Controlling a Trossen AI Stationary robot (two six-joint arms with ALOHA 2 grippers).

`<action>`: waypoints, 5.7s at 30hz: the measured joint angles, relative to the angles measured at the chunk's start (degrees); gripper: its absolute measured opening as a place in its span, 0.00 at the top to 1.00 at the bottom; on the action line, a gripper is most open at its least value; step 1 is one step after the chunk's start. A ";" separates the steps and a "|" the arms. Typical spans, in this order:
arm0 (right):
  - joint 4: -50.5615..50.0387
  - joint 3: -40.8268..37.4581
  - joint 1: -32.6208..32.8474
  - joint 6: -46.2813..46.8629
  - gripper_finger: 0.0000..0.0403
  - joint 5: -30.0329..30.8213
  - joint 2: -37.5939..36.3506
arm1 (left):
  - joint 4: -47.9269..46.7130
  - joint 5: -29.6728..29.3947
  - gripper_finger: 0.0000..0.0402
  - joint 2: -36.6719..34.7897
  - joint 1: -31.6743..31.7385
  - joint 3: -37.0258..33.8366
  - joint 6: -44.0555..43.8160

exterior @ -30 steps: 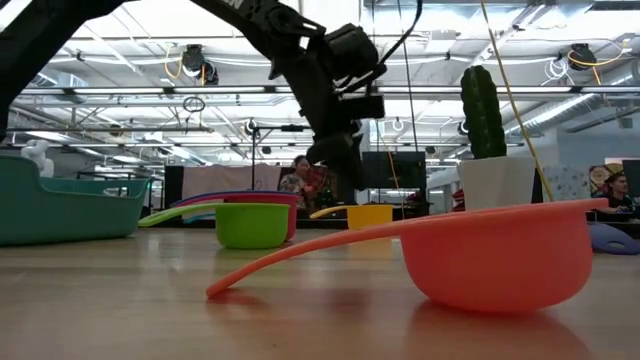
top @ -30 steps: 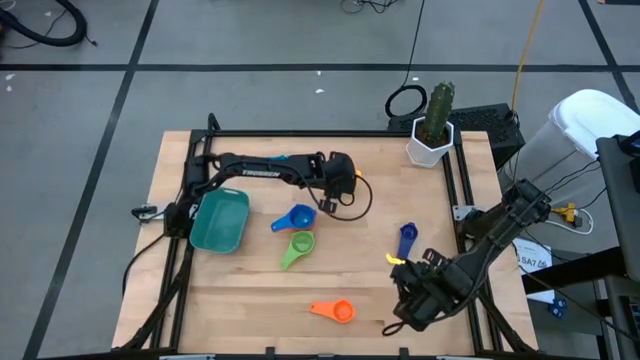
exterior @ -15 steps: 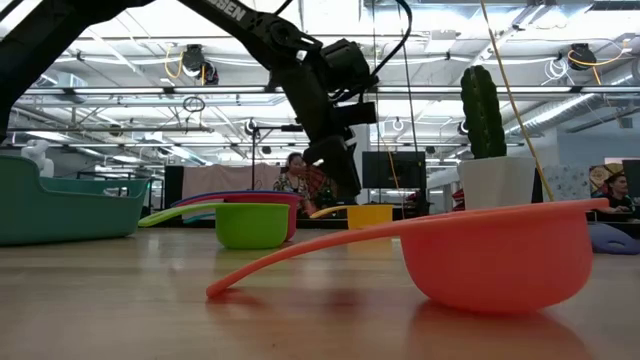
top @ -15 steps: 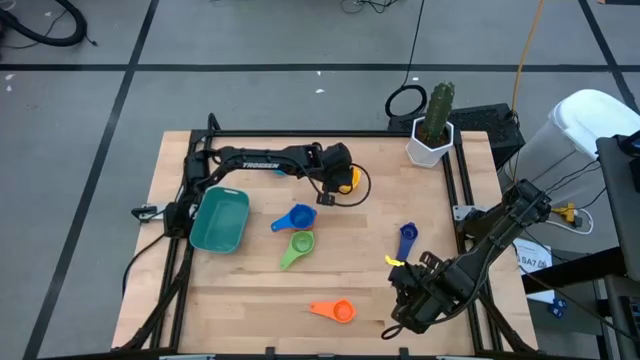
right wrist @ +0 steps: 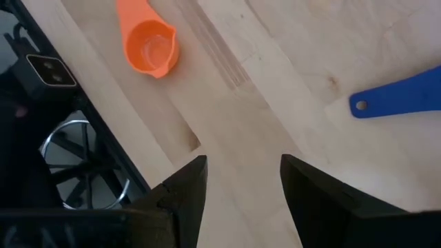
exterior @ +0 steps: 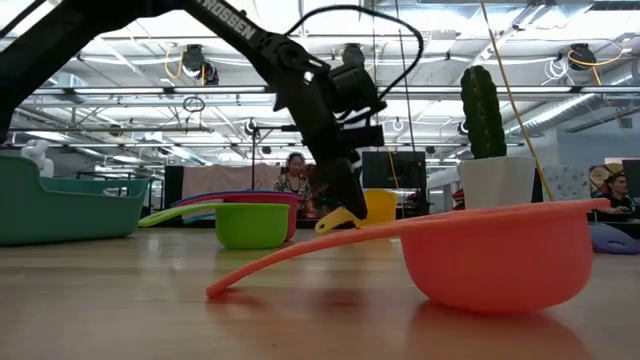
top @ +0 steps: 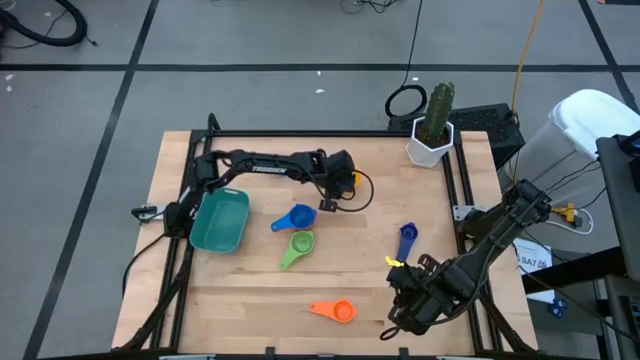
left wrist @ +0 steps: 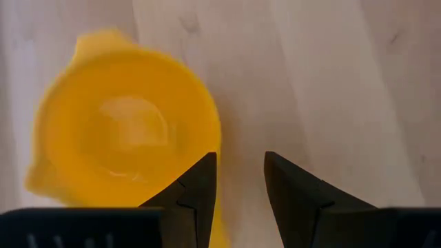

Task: Nest measuring cups in basket
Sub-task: Stack the yellow measuring cup into the blue measuring cup

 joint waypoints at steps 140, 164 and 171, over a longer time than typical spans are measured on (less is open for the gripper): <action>29.03 -29.44 0.46 -22.35 0.56 -4.76 -4.52 | -31.73 -12.86 0.97 -9.67 -19.42 -6.29 -57.97; 29.03 -29.42 0.44 -20.10 0.56 -4.76 -4.50 | -33.80 -13.19 0.98 -11.83 -19.16 -5.61 -54.76; 29.03 -29.42 0.46 -20.74 0.56 -4.70 -4.48 | -32.63 -14.23 0.98 -13.14 -18.98 -5.58 -54.56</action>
